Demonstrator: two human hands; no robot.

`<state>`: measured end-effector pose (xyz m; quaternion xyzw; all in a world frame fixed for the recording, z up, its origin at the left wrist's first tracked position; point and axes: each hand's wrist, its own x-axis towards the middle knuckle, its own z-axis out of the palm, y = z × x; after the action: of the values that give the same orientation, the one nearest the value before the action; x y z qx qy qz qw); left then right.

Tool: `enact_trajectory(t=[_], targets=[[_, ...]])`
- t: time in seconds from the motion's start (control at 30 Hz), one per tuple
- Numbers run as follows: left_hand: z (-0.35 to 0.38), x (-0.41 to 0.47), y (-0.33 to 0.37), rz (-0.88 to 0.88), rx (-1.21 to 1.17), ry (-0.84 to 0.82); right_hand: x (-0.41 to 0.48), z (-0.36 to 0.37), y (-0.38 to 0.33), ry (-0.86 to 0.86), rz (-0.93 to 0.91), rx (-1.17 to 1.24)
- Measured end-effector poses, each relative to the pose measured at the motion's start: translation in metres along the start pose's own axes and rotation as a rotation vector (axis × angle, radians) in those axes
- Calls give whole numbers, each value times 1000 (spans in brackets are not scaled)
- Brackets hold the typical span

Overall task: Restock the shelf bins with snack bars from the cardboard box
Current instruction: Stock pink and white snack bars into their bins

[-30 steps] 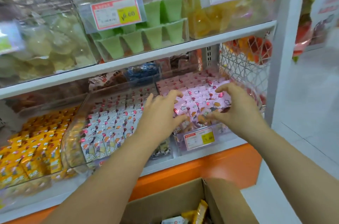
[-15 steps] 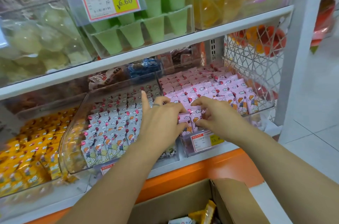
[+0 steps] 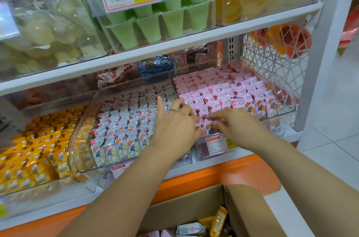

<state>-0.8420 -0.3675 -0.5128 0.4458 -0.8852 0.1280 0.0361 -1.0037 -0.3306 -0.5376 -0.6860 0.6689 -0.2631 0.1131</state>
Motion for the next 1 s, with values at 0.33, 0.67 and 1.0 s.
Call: enact_trajectory(t=[0.33,0.67,1.0], targets=[[15,-68,-2,-79,-570,371,-58,24,-18,394,-225,54],[101,-180,-38,-304,-758,305,-111,134,-46,65,-150,138],[233,-248,-78,-831,-975,-193,-116,239,-5,-492,222,102]])
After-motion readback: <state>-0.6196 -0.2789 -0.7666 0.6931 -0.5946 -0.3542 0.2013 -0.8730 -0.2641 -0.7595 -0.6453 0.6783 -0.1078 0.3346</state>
